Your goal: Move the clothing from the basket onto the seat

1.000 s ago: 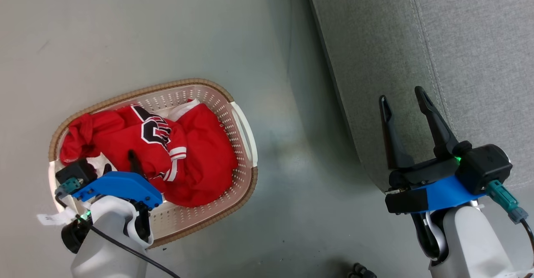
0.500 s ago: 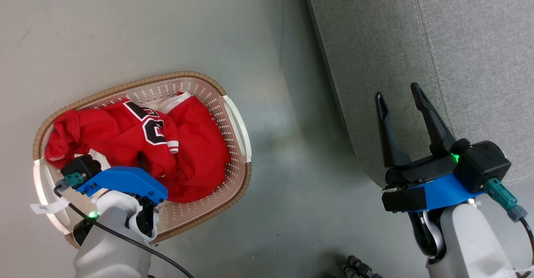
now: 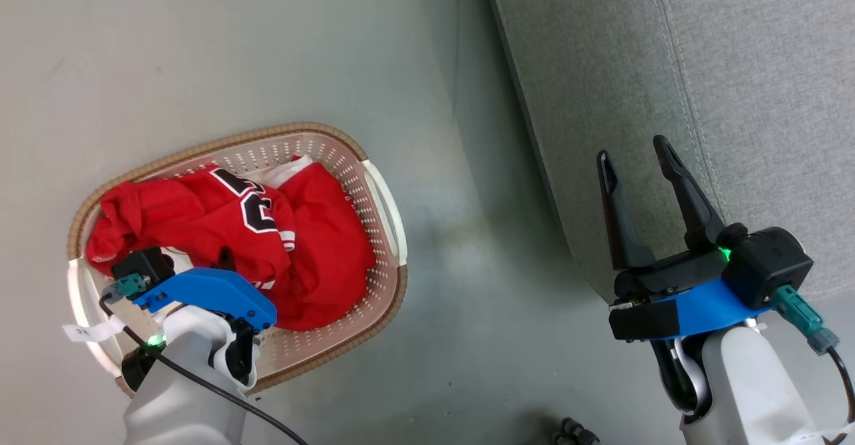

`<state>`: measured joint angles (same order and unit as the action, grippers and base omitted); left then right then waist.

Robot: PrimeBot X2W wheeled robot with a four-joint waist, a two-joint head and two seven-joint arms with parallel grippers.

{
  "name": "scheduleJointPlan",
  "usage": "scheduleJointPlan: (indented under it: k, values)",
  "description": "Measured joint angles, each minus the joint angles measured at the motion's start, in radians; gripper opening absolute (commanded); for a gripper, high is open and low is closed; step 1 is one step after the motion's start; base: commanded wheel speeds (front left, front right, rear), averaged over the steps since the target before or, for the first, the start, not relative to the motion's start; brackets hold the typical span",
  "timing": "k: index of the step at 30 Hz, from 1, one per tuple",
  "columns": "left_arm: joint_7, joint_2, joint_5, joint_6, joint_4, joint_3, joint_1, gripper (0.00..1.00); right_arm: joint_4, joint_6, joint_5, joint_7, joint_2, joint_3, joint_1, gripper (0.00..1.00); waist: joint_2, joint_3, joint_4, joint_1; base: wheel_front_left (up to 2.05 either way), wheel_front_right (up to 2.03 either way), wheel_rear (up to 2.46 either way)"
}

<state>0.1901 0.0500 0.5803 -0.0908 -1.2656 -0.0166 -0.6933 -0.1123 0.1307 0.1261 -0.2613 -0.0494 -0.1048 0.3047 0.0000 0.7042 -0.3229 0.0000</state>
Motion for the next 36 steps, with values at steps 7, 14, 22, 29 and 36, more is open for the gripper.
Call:
scheduleJointPlan:
  k: [7, 14, 22, 29, 36]
  values:
    - [0.033, 0.000, -0.063, -0.013, -0.006, 0.083, 0.028, 0.00, -0.021, 0.000, -0.003, 0.000, 0.000, -0.001, 0.004, 1.00, 0.0000, -0.075, 0.017, 0.0000, 0.00, 0.00, 0.00]
    - [0.056, 0.001, -0.060, -0.031, 0.022, 0.172, 0.078, 0.00, -0.057, 0.000, -0.016, -0.001, 0.000, -0.004, -0.014, 1.00, 0.0000, -0.205, 0.041, -0.0001, 0.00, 0.00, 0.00]
    - [0.059, 0.001, 0.001, -0.035, 0.131, 0.354, 0.151, 0.00, -0.092, 0.000, -0.027, 0.005, 0.000, -0.008, -0.066, 1.00, 0.0001, -0.383, 0.070, -0.0002, 0.00, 0.00, 0.00]
    - [0.034, 0.000, 0.053, -0.035, 0.246, 0.538, 0.200, 0.00, -0.101, 0.000, -0.040, 0.030, 0.000, 0.007, -0.121, 1.00, 0.0001, -0.525, 0.098, -0.0003, 0.00, 0.00, 0.00]
    - [0.026, 0.000, 0.080, -0.038, 0.341, 0.670, 0.199, 0.00, -0.092, 0.000, -0.054, 0.058, 0.000, 0.018, -0.171, 1.00, 0.0001, -0.629, 0.133, -0.0003, 0.00, 0.00, 0.00]
